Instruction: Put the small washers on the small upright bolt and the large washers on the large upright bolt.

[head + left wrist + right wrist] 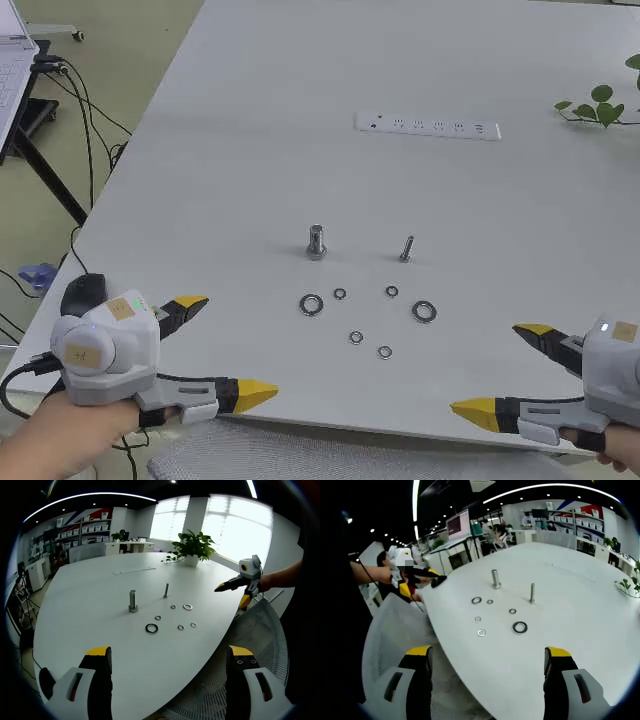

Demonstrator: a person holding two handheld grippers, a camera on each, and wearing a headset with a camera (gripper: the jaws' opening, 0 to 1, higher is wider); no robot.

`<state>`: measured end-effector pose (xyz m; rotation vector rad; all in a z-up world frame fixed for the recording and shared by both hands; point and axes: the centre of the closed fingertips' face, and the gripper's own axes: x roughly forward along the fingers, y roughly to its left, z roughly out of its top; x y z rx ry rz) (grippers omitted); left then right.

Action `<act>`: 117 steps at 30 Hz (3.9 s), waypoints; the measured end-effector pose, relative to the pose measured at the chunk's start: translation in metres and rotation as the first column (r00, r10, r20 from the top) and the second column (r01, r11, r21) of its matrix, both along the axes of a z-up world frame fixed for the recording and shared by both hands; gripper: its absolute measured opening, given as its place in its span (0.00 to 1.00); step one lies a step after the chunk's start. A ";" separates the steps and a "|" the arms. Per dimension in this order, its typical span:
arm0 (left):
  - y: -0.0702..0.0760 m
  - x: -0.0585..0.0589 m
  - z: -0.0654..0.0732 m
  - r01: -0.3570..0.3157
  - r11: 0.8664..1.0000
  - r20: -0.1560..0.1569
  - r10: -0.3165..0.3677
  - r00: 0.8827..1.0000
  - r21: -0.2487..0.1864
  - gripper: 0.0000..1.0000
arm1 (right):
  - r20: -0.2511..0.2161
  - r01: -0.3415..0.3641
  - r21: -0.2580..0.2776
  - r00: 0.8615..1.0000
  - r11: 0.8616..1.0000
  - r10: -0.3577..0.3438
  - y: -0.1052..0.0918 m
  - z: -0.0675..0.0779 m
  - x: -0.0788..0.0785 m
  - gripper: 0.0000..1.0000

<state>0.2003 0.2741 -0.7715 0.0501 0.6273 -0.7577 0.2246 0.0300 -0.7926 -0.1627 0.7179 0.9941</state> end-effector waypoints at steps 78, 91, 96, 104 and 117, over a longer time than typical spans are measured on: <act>0.010 -0.005 -0.007 0.051 0.998 -0.011 -0.050 0.999 0.025 0.92 | -0.015 -0.439 -0.254 0.893 0.862 0.450 0.150 0.004 0.051 0.68; 0.015 -0.008 -0.007 0.050 0.998 -0.014 -0.049 0.999 0.024 0.91 | -0.022 -0.514 -0.316 0.844 0.797 0.536 0.175 -0.006 0.054 0.67; 0.016 -0.010 -0.008 0.051 0.998 -0.015 -0.050 0.999 0.028 0.91 | -0.041 -0.541 -0.335 0.827 0.772 0.561 0.179 -0.015 0.055 0.66; 0.020 -0.011 -0.008 0.041 0.999 -0.018 -0.040 0.999 0.030 0.89 | -0.081 -0.589 -0.375 0.790 0.716 0.608 0.181 -0.035 0.059 0.63; 0.021 -0.006 -0.005 0.052 0.998 -0.009 -0.052 0.999 0.037 0.89 | -0.117 -0.647 -0.407 0.737 0.645 0.666 0.194 -0.053 0.054 0.54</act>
